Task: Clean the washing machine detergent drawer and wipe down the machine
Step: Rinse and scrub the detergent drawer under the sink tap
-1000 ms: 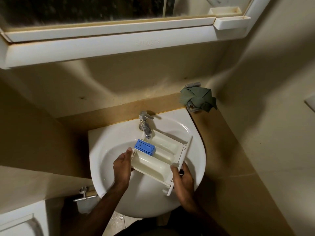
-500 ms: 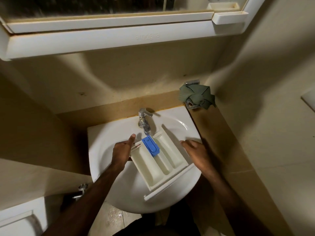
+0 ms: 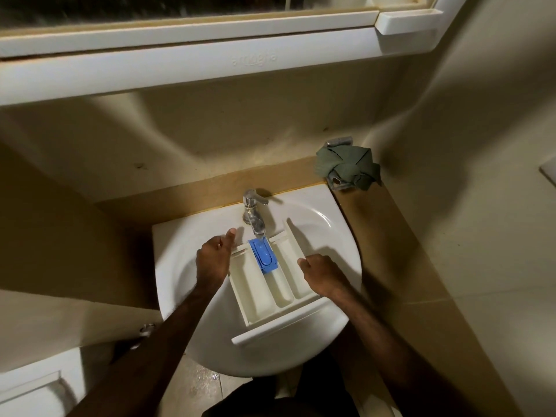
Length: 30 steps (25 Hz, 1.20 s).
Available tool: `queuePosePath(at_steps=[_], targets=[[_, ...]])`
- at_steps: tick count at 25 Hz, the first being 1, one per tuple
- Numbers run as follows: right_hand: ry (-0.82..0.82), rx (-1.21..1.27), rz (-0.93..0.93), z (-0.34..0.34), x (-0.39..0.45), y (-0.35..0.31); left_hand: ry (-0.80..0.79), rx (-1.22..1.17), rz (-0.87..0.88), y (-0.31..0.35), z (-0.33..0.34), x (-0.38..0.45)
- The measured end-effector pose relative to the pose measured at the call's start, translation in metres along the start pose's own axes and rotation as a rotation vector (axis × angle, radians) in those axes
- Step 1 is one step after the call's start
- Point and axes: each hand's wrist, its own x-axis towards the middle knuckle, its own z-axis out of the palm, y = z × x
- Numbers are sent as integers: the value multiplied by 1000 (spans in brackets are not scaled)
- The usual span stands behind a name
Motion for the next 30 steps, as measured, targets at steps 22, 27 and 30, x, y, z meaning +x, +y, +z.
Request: queuePosePath(at_steps=[22, 27, 30], targets=[[115, -32, -36, 8, 0, 3, -273, 921, 1051, -33, -1, -43], [107, -7, -31, 7, 0, 2, -302, 887, 1142, -37, -5, -54], [111, -7, -34, 7, -1, 2, -337, 877, 1357, -40, -21, -59]])
